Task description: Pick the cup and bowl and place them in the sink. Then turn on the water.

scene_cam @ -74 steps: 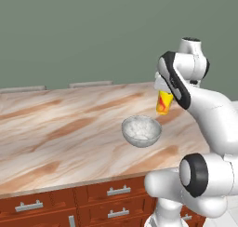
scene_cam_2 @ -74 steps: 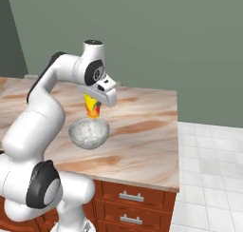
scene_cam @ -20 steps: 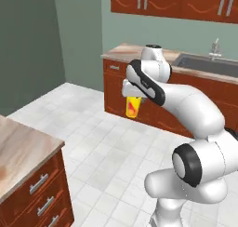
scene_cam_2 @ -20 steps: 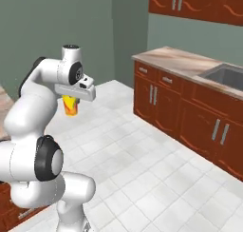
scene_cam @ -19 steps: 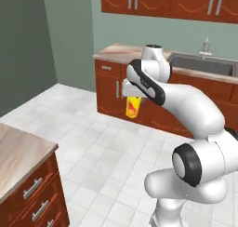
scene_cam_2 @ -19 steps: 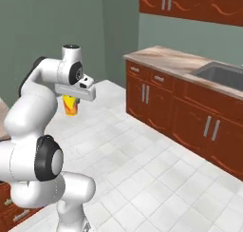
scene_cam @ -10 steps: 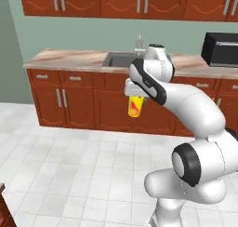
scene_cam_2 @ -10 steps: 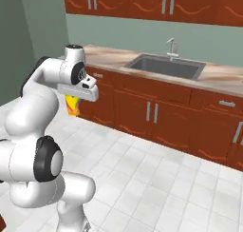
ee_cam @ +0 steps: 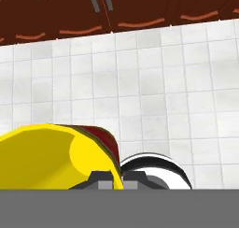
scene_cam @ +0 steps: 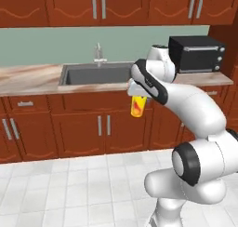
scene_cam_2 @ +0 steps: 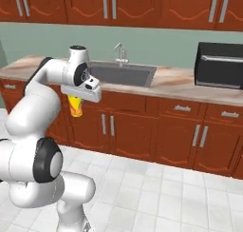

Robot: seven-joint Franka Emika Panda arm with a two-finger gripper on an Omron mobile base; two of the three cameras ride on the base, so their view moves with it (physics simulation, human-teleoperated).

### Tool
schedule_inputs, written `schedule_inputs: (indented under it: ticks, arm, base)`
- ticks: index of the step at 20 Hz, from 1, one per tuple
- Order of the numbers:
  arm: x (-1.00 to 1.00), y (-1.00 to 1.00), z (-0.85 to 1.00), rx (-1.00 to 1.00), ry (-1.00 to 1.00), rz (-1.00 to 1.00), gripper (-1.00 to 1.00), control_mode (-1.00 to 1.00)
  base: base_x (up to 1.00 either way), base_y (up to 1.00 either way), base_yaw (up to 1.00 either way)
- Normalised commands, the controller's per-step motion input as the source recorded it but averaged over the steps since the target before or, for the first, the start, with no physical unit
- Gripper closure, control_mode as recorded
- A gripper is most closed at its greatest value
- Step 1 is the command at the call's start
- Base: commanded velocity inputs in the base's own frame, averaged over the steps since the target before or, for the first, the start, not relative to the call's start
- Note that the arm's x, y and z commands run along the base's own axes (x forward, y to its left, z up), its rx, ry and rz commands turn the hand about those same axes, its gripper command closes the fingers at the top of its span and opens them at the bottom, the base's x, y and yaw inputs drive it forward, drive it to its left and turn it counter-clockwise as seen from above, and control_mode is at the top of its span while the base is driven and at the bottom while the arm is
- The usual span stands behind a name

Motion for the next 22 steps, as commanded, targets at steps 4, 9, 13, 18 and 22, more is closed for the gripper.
schedule_inputs:
  ticks: [4,9,13,18,22]
  arm:
    - [0.0,0.0,0.0,0.0,0.0,0.0,1.0,1.0]
    - [0.0,0.0,0.0,0.0,0.0,0.0,1.0,1.0]
    - [0.0,0.0,0.0,0.0,0.0,0.0,1.0,1.0]
    - [0.0,0.0,0.0,0.0,0.0,0.0,1.0,1.0]
    - [0.0,0.0,0.0,0.0,0.0,0.0,1.0,1.0]
  base:
    - [1.0,-0.06,-0.28]
    - [0.93,0.0,-0.17]
    - [0.85,0.14,-0.17]
    - [0.51,0.43,-0.13]
    - [0.23,0.57,-0.06]
